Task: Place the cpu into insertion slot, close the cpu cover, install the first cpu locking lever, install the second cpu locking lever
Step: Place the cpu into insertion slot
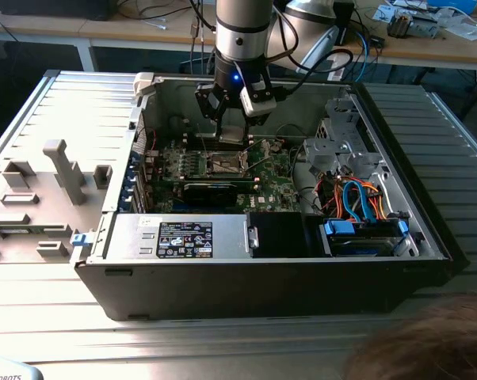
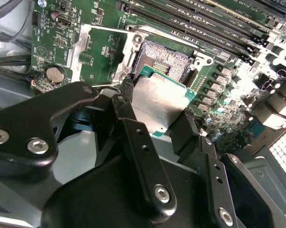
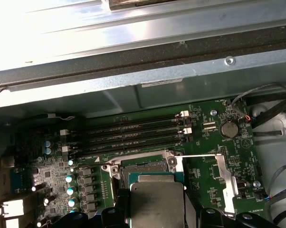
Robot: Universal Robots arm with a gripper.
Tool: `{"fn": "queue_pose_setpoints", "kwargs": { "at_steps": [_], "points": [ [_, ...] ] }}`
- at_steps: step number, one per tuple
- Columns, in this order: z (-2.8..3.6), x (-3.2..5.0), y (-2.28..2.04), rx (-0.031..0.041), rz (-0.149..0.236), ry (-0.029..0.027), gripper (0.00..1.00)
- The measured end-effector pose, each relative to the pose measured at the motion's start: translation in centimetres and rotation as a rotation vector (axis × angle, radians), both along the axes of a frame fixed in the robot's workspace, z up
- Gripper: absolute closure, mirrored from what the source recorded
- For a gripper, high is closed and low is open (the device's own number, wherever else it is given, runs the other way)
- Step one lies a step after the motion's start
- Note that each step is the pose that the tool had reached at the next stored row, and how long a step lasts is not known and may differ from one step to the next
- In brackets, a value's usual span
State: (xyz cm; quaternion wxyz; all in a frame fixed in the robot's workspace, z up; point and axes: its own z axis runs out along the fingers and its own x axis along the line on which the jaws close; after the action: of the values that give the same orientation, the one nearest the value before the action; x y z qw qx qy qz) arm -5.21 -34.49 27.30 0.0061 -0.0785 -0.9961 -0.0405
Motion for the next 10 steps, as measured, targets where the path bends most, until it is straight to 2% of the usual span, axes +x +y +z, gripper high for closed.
{"fn": "queue_pose_setpoints", "kwargs": {
  "at_steps": [10],
  "points": [
    [-0.07,0.0,0.0,0.0,-0.011,0.0,0.45]
  ]
}}
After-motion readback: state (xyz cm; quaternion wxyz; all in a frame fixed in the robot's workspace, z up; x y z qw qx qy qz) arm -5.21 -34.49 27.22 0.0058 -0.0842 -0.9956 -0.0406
